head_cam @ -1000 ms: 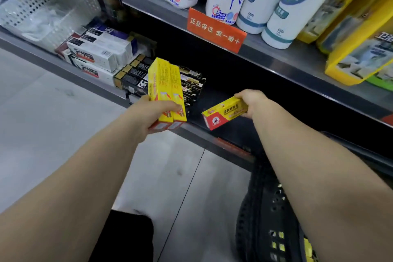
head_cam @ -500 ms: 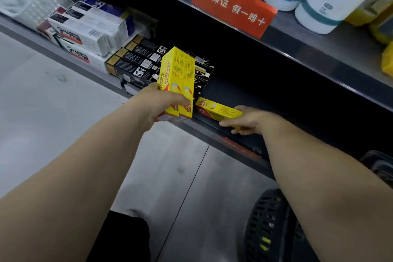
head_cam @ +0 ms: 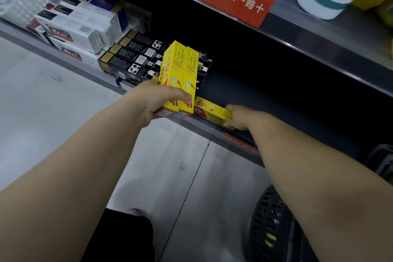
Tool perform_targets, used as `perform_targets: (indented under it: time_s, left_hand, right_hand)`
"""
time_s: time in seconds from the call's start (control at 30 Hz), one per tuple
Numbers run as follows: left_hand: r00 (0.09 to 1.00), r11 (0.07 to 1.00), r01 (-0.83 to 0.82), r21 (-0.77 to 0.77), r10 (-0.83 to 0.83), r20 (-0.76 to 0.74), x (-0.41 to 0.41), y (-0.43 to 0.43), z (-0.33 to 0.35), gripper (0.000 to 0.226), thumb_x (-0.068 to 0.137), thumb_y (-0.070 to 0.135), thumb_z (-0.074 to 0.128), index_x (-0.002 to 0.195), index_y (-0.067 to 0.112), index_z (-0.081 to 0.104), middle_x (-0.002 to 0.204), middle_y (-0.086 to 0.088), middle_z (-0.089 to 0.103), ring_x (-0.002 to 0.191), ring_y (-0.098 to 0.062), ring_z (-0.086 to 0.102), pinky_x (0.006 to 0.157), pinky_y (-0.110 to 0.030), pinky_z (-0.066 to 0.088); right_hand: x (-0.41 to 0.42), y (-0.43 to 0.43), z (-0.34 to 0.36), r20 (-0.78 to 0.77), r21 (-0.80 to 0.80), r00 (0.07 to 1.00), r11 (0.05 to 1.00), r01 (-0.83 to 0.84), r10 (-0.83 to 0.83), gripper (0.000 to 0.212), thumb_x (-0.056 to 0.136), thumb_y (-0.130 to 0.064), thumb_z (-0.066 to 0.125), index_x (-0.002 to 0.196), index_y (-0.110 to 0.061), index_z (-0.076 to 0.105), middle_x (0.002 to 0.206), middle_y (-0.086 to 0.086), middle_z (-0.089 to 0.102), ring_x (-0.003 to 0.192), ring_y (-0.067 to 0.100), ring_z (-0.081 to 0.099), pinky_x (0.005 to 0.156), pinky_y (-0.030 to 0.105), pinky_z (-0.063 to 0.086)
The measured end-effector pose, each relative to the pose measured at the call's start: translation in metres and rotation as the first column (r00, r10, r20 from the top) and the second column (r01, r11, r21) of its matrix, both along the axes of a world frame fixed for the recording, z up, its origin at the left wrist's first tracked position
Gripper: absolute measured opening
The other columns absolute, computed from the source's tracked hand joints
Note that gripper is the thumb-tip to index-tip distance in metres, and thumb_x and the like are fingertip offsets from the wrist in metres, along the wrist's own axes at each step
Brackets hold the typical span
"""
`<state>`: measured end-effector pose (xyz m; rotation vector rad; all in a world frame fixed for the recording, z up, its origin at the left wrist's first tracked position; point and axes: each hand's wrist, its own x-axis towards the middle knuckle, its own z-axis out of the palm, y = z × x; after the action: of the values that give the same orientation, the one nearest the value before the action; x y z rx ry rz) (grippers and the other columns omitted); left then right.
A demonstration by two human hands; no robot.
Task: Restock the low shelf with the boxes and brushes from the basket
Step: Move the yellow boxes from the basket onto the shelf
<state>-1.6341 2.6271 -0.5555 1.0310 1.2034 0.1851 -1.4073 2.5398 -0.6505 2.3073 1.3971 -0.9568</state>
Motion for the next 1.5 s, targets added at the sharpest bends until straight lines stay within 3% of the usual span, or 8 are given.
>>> perform_targets:
  time_s: [0.23,0.37,0.5,0.7,0.93,1.13,1.23,1.5]
  left_hand:
    - [0.997,0.997,0.077,-0.006,-0.077,0.000,0.001,-0.005,0.005,0.050,0.071,0.016,0.078,0.117,0.017,0.060,0.100,-0.004,0.071,0.087,-0.019,0.069,0.071,-0.028,0.056]
    - [0.982,0.982,0.186,-0.027,-0.186,0.010,-0.003,-0.006,0.010,0.037,0.069,0.017,0.078,0.103,0.022,0.063,0.092,0.000,0.074,0.078,-0.013,0.070,0.058,-0.022,0.056]
    - [0.945,0.947,0.313,-0.080,-0.302,0.122,-0.006,-0.008,0.019,0.045,0.056,0.027,0.075,0.099,0.020,0.065,0.080,0.004,0.075,0.066,-0.007,0.070,0.050,-0.016,0.051]
    - [0.952,0.948,0.291,-0.130,-0.274,0.137,-0.007,-0.009,0.023,0.057,0.046,0.042,0.073,0.098,0.020,0.067,0.088,0.002,0.075,0.082,-0.013,0.069,0.070,-0.025,0.051]
    - [0.944,0.936,0.324,-0.139,-0.308,0.120,-0.002,-0.014,0.028,0.056,0.045,0.040,0.072,0.096,0.017,0.065,0.085,0.000,0.075,0.080,-0.014,0.069,0.073,-0.027,0.053]
    - [0.998,0.998,0.035,-0.055,-0.031,0.063,0.005,-0.007,0.022,0.041,0.070,0.041,0.073,0.101,0.016,0.061,0.076,0.000,0.072,0.070,-0.013,0.065,0.061,-0.024,0.052]
    - [0.978,0.978,-0.201,0.052,0.204,-0.050,0.003,0.005,0.014,0.049,0.076,0.046,0.071,0.112,0.018,0.054,0.092,-0.005,0.066,0.079,-0.019,0.063,0.078,-0.035,0.055]
    - [0.989,0.988,-0.135,0.077,0.139,-0.055,0.006,-0.001,0.012,0.049,0.073,0.043,0.075,0.106,0.010,0.058,0.098,-0.010,0.067,0.084,-0.023,0.065,0.077,-0.035,0.054]
  right_hand:
    - [0.000,-0.001,0.026,-0.056,-0.063,0.995,0.995,0.075,-0.078,0.096,0.081,-0.033,0.071,0.150,-0.017,0.007,0.154,0.012,0.022,0.137,0.029,0.031,0.108,0.037,0.033]
    - [-0.025,0.020,0.080,-0.276,0.484,0.957,0.873,0.060,0.087,0.121,0.063,-0.032,0.086,0.148,-0.036,0.001,0.158,0.005,0.002,0.144,0.025,0.010,0.115,0.043,0.020]
    - [-0.046,0.027,0.112,-0.035,0.643,0.904,0.702,-0.307,0.427,0.110,0.062,-0.036,0.084,0.149,-0.027,0.016,0.157,0.000,0.012,0.144,0.019,0.012,0.114,0.035,0.015]
    - [-0.038,0.008,0.119,-0.072,0.681,0.929,0.698,-0.220,0.363,0.088,0.062,-0.051,0.078,0.135,-0.025,0.036,0.137,-0.002,0.042,0.124,0.013,0.041,0.104,0.037,0.038]
    - [-0.024,-0.005,0.113,0.090,0.695,0.901,0.621,-0.363,0.425,0.079,0.056,-0.077,0.053,0.115,-0.025,0.050,0.129,-0.003,0.047,0.124,0.015,0.036,0.103,0.031,0.025]
    - [-0.008,-0.002,0.096,-0.098,0.627,0.965,0.768,-0.131,0.245,0.047,0.068,-0.061,0.066,0.099,-0.037,0.041,0.088,-0.015,0.051,0.084,0.007,0.050,0.065,0.021,0.037]
    - [0.018,-0.003,0.076,-0.060,0.565,0.998,0.825,0.021,0.015,0.048,0.087,-0.047,0.058,0.127,-0.031,0.038,0.111,0.000,0.052,0.099,0.021,0.052,0.077,0.035,0.046]
    - [0.018,-0.004,0.015,0.066,0.202,0.990,0.973,0.113,-0.128,0.043,0.096,-0.033,0.047,0.136,-0.029,0.032,0.128,0.013,0.038,0.119,0.032,0.040,0.091,0.037,0.040]
